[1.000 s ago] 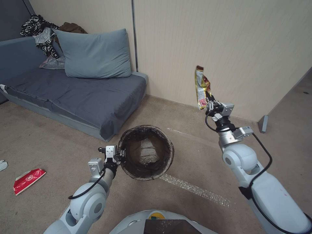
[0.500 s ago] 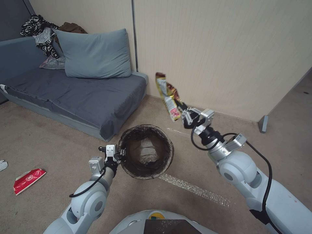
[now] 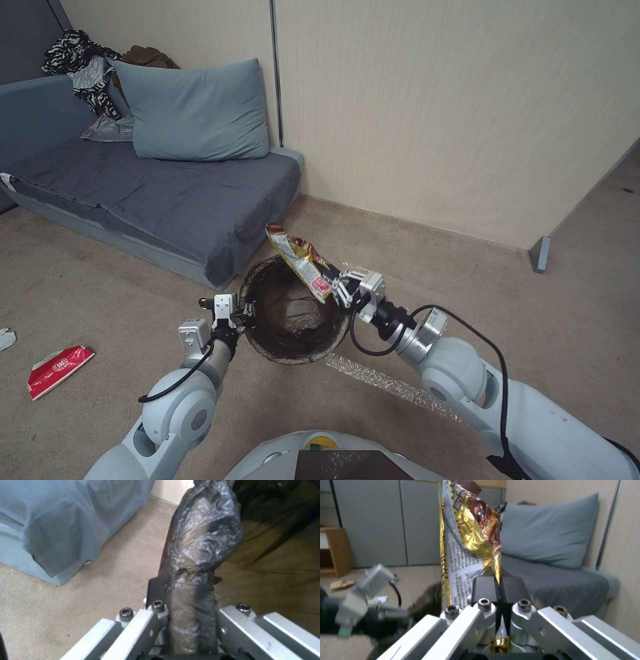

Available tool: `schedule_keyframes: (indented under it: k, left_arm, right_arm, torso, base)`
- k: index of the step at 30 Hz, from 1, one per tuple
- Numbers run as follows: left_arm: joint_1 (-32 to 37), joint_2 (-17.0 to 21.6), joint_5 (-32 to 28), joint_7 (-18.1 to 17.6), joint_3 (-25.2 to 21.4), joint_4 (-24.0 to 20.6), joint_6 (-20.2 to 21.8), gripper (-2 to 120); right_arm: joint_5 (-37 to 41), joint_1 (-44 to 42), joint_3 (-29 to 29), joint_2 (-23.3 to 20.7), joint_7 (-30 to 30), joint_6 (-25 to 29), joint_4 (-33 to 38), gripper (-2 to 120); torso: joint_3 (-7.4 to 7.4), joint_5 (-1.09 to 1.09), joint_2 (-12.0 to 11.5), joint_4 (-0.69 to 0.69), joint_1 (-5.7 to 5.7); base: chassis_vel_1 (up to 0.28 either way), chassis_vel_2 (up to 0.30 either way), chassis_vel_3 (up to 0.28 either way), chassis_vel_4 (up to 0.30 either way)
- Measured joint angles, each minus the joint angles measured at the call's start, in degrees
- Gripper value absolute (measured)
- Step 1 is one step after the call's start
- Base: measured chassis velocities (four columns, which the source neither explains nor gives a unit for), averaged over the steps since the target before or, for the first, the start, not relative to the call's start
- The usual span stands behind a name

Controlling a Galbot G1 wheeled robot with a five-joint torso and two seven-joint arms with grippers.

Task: Pick up the trash bin, then pick up the garbage from the floor and place it into the trash bin.

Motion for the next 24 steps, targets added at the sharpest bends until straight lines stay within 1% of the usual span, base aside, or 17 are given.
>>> schedule_keyframes:
  k: [5, 7, 11, 20, 21, 22, 23, 24]
  left_arm:
    - [0.13, 0.22, -0.41, -0.05, -0.48, -0.36, 0.05, 3]
    - [0.12, 0.29, -0.65, -0.11, -0.67, -0.54, 0.10, 3]
    - [0.17, 0.27, -0.95, -0.21, -0.98, -0.95, 0.15, 3]
    - [0.74, 0.16, -1.18, -0.31, -1.55, -1.88, 0.18, 3]
    - [0.79, 0.11, -1.19, -0.33, -1.58, -1.92, 0.19, 3]
    - [0.86, 0.07, -1.19, -0.33, -1.58, -1.97, 0.19, 3]
    - [0.86, 0.07, -1.19, -0.33, -1.58, -1.97, 0.19, 3]
    - [0.90, 0.04, -1.19, -0.33, -1.57, -1.99, 0.19, 3]
  right_arm:
    - [-0.63, 0.90, -2.61, 0.81, 0.00, 0.13, -2.30, 0]
    - [-1.22, 2.12, -4.76, 1.81, 0.07, 0.13, -3.94, 0]
    - [-1.95, 3.23, -6.38, 3.32, 0.15, -0.06, -6.32, 0]
    - [-2.83, 4.93, -8.16, 4.44, 2.30, -1.23, -9.38, 0]
    - [-2.92, 4.95, -8.21, 4.51, 2.71, -1.47, -9.41, -1]
    - [-3.06, 4.95, -8.23, 4.60, 3.12, -1.60, -9.41, 4]
    - [-3.06, 4.95, -8.23, 4.60, 3.12, -1.60, -9.41, 4]
    - [-3.14, 4.94, -8.23, 4.63, 3.36, -1.69, -9.38, 7]
  torso:
    - [0.00, 0.00, 0.00, -0.01, 0.00]
    - [0.00, 0.00, 0.00, 0.01, 0.00]
    - [0.00, 0.00, 0.00, 0.00, 0.00]
    - [0.00, 0.01, 0.00, 0.00, 0.00]
    - [0.00, 0.01, 0.00, 0.00, 0.00]
    - [0.00, 0.00, 0.00, 0.00, 0.00]
    - [0.00, 0.00, 0.00, 0.00, 0.00]
    - [0.00, 0.00, 0.00, 0.00, 0.00]
  base:
    - [0.000, 0.000, 0.000, 0.000]
    - [0.000, 0.000, 0.000, 0.000]
    - [0.000, 0.000, 0.000, 0.000]
    - [0.000, 0.000, 0.000, 0.000]
    - [0.000, 0.000, 0.000, 0.000]
    - [0.000, 0.000, 0.000, 0.000]
    - [0.000, 0.000, 0.000, 0.000]
    - [0.000, 0.000, 0.000, 0.000]
